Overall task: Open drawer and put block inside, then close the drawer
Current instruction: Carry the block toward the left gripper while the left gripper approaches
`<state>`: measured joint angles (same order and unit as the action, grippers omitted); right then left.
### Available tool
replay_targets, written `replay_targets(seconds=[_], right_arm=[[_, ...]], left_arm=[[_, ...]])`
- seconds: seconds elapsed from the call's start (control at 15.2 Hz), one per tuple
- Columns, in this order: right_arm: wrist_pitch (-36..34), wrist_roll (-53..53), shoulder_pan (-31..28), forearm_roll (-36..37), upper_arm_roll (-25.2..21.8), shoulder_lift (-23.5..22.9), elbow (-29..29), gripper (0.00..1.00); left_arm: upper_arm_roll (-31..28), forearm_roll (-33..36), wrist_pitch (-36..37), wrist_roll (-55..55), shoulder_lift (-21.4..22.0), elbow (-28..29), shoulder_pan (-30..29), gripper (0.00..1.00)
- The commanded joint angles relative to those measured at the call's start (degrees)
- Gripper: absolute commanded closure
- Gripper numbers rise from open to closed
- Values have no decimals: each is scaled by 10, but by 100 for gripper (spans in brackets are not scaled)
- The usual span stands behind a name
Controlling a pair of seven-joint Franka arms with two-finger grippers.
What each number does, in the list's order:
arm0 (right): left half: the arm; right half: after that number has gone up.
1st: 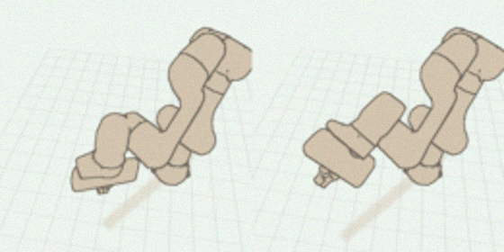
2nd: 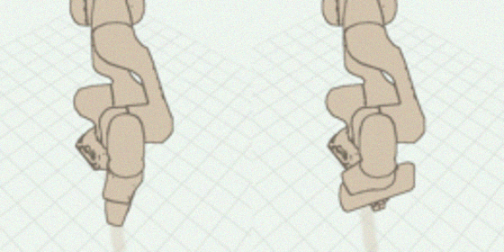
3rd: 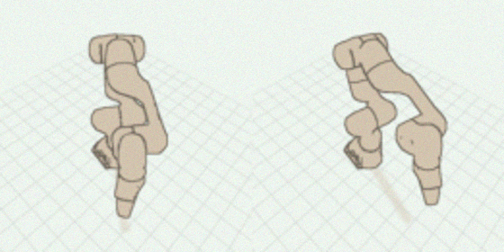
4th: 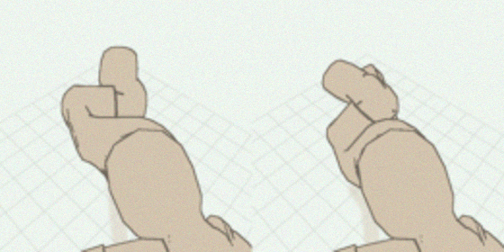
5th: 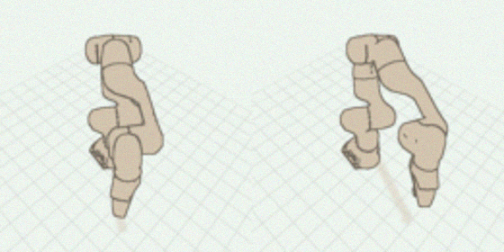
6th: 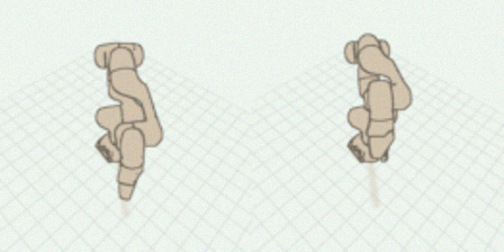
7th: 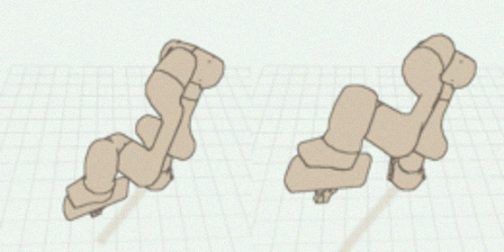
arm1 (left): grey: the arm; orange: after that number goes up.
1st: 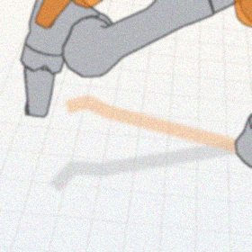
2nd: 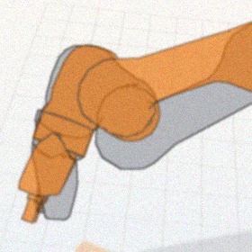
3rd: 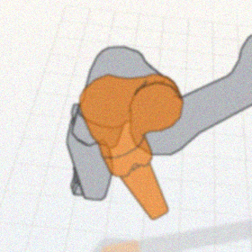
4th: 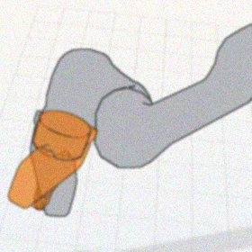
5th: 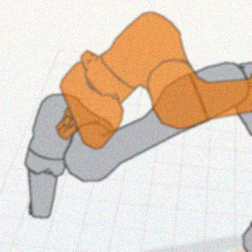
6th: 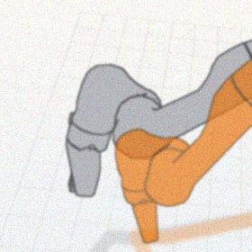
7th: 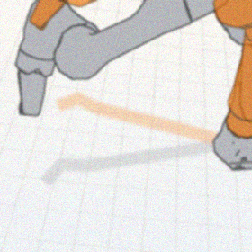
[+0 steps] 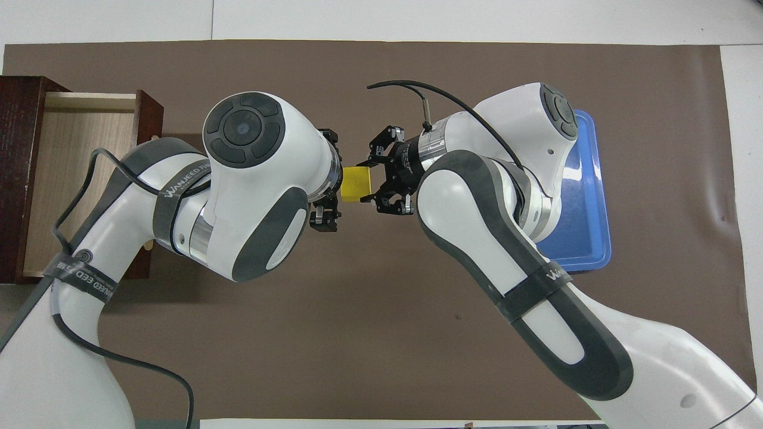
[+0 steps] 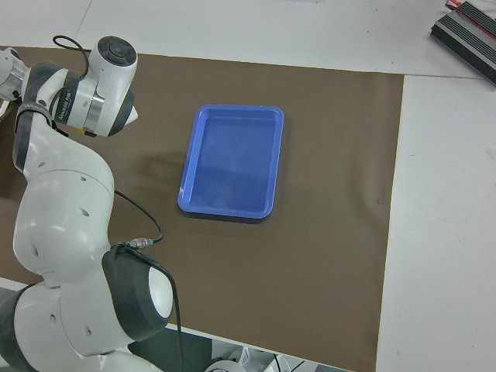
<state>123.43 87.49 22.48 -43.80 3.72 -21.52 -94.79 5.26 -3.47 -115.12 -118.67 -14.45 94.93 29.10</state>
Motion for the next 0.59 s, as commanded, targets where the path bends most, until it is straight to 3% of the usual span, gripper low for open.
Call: replay_targets(seconds=[0.0,0.46,0.53], right_arm=[[3,1,3,3,0,5,-8,100],[-2,-8,3,3,0,8,-9,100],[-2,-9,3,3,0,8,-9,100]], left_arm=[[-10,-8,-13,-30,5,16,9,0],[-9,-4,-54,-47,-2,32,31,0],[-9,-4,-56,-48,-2,37,32,7]])
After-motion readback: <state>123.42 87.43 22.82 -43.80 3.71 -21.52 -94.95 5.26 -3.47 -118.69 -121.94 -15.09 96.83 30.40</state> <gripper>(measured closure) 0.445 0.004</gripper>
